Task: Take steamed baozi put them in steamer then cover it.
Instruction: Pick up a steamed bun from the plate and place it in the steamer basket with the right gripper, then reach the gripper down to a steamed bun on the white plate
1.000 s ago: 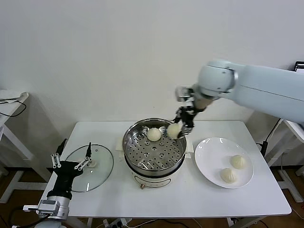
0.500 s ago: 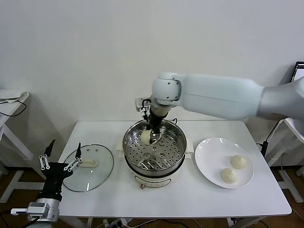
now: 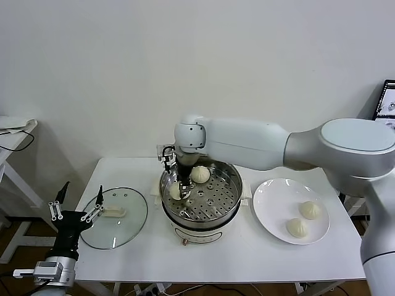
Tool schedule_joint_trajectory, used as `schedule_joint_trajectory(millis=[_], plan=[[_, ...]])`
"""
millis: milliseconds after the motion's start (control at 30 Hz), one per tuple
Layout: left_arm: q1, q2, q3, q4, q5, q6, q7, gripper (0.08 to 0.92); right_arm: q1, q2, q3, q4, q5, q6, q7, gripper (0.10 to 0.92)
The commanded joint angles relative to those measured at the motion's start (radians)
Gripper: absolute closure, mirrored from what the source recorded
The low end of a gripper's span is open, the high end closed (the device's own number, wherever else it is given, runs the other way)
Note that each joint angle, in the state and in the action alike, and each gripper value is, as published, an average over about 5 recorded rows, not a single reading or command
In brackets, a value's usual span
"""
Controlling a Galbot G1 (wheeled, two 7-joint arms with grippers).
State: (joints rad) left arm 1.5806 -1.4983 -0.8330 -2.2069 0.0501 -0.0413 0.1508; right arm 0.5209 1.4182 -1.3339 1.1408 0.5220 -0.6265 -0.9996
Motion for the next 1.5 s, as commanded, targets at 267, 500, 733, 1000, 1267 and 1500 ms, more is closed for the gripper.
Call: schedule_joint_trajectory(millis=[267, 500, 733, 1000, 1267, 1500], plan=[[0.005, -0.004, 0.013, -0.002, 0.006, 0.002, -0.002, 0.177, 0.087, -0.131, 0.031, 0.111, 0.005, 0.007, -0.055, 0.21], [0.015, -0.006, 0.039, -0.034, 0.016, 0.006, -0.009, 0.177, 0.247, -0.471, 0.004, 0.353, 0.015, 0.052, -0.134, 0.203], [0.024, -0.005, 0.059, -0.034, 0.032, 0.005, -0.011, 0.177, 0.196, -0.82, 0.066, 0.46, -0.126, 0.137, -0.233, 0.203], [0.026, -0.008, 0.089, -0.036, 0.052, 0.004, -0.021, 0.177, -0.054, -1.026, 0.174, 0.439, -0.356, 0.263, -0.289, 0.203], [0.026, -0.009, 0.103, -0.03, 0.063, 0.003, -0.025, 0.177, -0.443, -1.045, 0.471, 0.337, -0.56, 0.381, -0.301, 0.203], [0.025, -0.01, 0.113, -0.026, 0.068, 0.003, -0.027, 0.177, -0.608, -0.985, 0.622, 0.259, -0.65, 0.41, -0.29, 0.203]])
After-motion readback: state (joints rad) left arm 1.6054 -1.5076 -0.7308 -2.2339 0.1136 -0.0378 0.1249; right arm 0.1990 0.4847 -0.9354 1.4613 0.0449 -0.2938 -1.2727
